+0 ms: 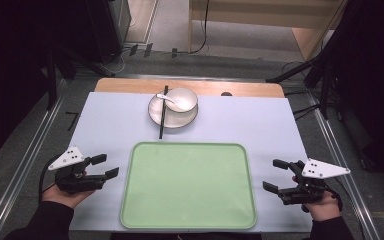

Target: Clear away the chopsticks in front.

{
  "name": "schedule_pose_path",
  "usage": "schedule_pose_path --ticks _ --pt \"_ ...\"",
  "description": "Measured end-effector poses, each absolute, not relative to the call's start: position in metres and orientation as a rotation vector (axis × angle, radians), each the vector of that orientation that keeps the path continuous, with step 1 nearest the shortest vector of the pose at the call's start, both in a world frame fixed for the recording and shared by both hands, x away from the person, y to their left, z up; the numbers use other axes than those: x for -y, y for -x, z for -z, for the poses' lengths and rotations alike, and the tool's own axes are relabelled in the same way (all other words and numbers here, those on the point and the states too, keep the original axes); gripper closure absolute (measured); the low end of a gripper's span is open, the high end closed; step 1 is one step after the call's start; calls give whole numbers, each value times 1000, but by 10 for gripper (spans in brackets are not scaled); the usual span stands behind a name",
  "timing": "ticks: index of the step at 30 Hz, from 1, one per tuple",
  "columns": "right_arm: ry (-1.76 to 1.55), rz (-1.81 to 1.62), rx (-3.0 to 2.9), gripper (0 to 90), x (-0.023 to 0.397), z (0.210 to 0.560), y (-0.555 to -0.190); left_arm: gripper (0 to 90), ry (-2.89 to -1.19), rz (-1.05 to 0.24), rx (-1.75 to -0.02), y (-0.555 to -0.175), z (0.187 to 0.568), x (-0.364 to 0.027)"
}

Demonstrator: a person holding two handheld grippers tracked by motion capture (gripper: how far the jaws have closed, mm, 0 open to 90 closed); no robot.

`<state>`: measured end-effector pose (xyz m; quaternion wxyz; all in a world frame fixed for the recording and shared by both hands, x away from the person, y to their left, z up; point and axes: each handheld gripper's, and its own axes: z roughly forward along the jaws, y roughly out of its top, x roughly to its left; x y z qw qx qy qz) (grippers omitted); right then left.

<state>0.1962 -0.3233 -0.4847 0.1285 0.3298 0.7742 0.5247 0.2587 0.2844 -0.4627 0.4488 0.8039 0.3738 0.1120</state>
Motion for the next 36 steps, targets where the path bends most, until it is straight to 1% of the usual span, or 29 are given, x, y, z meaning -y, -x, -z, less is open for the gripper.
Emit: schedule_pose_path --ticks 9,11,14,17,20,23,32,36 --pt "-962 -1524 -2251 158 323 485 -197 313 -1983 -247 -977 -264 462 -284" --pt "-960 -1522 -2251 158 323 485 -197 335 -1963 -204 -1039 -270 460 -283" --pt "-959 -1520 -2252 158 323 485 -197 336 -1949 -198 -1066 -273 461 -282" --pt "-962 -1521 -2249 158 322 485 -197 336 -1978 -220 -1077 -279 461 -281" --pt "-959 -1519 -2252 158 322 485 -199 338 -1995 -204 -1109 -283 463 -279" --pt "-956 -1520 -2254 158 320 485 -201 362 -2007 -158 -1150 -287 465 -276" --pt "-936 -1519 -2254 167 319 485 -205 359 -1989 -168 -1190 -298 457 -271" --pt "-941 -1524 -2256 167 318 485 -205 366 -2034 -159 -1189 -307 449 -263"
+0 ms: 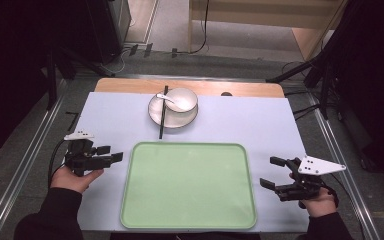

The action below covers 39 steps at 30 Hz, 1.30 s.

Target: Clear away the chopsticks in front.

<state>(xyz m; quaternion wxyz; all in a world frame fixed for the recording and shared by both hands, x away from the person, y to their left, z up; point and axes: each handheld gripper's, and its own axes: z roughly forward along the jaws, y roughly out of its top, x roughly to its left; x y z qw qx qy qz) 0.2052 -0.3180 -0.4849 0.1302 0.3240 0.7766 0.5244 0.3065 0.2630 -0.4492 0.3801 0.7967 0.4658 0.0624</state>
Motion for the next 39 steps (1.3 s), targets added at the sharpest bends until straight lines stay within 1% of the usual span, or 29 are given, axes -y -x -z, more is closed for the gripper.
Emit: schedule_pose_path --ticks 6,12,15,24,25,26,28,35,39 --pt "-944 -1521 -2270 164 314 486 -207 350 -2056 -170 -1191 -323 437 -249" --pt "-961 -1514 -2267 164 315 486 -208 341 -2065 -132 -1195 -343 425 -234" --pt "-963 -1512 -2267 164 315 486 -208 310 -2095 -169 -1202 -350 424 -226" --pt "-970 -1519 -2264 164 315 486 -209 297 -2115 -151 -1187 -373 424 -209" --pt "-966 -1519 -2263 164 315 486 -209 284 -2117 -179 -1192 -378 423 -205" --pt "-966 -1519 -2263 164 315 486 -209 275 -2117 -179 -1192 -378 423 -205" --pt "-970 -1513 -2260 164 316 486 -208 275 -2110 -195 -1196 -385 420 -200" --pt "-977 -1516 -2254 164 317 487 -208 284 -2120 -165 -1187 -403 418 -190" --pt "-976 -1515 -2257 164 317 487 -208 289 -2131 -219 -1198 -416 418 -182"
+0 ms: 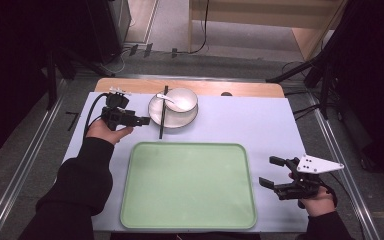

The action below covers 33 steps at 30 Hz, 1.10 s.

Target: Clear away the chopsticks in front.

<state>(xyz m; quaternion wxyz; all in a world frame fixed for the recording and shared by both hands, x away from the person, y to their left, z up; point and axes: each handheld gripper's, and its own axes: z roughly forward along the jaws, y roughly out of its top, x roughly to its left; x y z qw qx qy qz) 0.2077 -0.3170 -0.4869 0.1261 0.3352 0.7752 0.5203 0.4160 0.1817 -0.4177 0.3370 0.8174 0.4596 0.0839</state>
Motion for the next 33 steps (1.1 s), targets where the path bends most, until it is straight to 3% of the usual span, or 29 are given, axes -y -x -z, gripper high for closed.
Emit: schedule_pose_path --ticks 9,17,25,33 --pt "-965 -1509 -2265 164 316 486 -205 330 -2149 -213 -1209 -438 426 -159" --pt "-941 -1512 -2276 164 314 484 -202 477 -2138 -263 -1276 -456 446 -141" --pt "-939 -1512 -2279 164 315 484 -200 503 -2139 -289 -1319 -467 456 -130" --pt "-927 -1515 -2286 164 315 484 -199 608 -2146 -265 -1375 -473 468 -124"
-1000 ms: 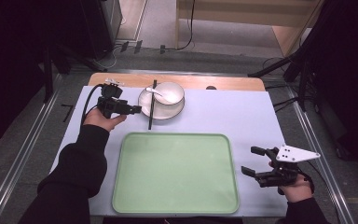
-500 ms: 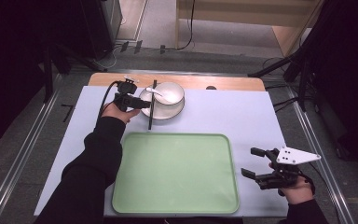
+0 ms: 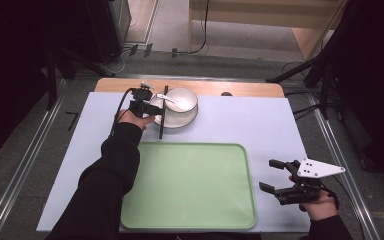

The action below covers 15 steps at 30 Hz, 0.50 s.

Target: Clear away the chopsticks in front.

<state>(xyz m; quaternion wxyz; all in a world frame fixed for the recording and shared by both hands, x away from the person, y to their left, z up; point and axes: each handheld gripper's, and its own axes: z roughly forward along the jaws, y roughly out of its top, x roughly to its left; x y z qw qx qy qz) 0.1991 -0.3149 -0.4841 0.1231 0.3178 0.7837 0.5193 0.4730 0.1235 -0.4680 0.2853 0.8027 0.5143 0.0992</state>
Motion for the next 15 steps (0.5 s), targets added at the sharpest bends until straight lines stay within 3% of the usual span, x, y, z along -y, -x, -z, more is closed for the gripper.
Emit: schedule_pose_path --ticks 15 --pt "-924 -1515 -2288 164 315 484 -199 685 -2094 -245 -1443 -479 476 -120"
